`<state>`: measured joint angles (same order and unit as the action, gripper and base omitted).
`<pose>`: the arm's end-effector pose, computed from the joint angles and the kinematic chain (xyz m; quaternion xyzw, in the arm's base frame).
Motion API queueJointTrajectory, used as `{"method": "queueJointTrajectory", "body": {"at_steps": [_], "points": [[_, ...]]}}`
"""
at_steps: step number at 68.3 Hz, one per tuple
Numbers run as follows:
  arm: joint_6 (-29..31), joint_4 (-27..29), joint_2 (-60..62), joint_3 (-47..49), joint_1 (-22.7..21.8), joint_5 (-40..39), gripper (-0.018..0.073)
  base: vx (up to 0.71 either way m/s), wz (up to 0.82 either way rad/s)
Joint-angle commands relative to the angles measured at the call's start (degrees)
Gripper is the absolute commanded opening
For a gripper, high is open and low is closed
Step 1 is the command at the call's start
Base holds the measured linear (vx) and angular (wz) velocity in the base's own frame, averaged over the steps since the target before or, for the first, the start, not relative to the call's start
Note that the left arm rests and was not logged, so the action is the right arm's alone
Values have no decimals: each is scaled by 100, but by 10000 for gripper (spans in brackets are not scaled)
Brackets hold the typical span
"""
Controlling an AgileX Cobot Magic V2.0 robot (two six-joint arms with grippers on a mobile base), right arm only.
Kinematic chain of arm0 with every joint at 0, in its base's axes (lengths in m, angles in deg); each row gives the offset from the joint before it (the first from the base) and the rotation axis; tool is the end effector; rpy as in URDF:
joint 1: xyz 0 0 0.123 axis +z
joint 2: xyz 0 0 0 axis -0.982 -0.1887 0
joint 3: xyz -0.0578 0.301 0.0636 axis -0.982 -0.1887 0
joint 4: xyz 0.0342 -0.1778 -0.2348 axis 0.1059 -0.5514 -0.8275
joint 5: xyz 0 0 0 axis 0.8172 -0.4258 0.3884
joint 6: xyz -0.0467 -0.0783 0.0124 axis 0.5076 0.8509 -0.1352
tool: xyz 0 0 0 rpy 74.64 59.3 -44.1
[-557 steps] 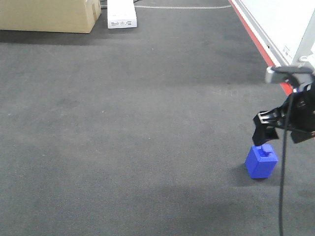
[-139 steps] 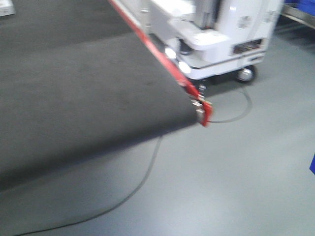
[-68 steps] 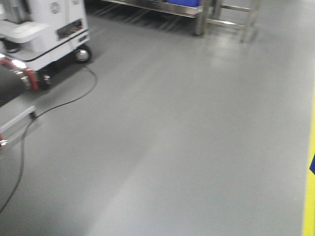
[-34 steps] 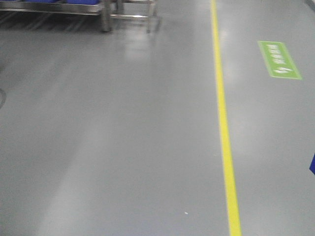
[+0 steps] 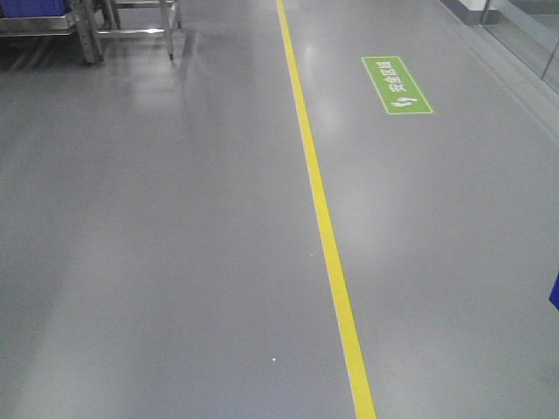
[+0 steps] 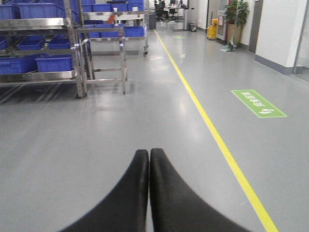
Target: Pour parts from conveyor to right shelf
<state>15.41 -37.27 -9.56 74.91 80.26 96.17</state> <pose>0.0862 0.0060 0.2807 -0.0408 0.7879 0.0095 0.6143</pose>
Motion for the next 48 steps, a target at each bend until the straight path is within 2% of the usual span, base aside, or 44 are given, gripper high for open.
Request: {"method": "queueJointTrajectory", "body": {"at_steps": [1,48], "points": [[-10,9,-53,156,-4,-472,-6,-3,-21],[-10,9,-53,156,-4,-472,-6,4,-11]]}}
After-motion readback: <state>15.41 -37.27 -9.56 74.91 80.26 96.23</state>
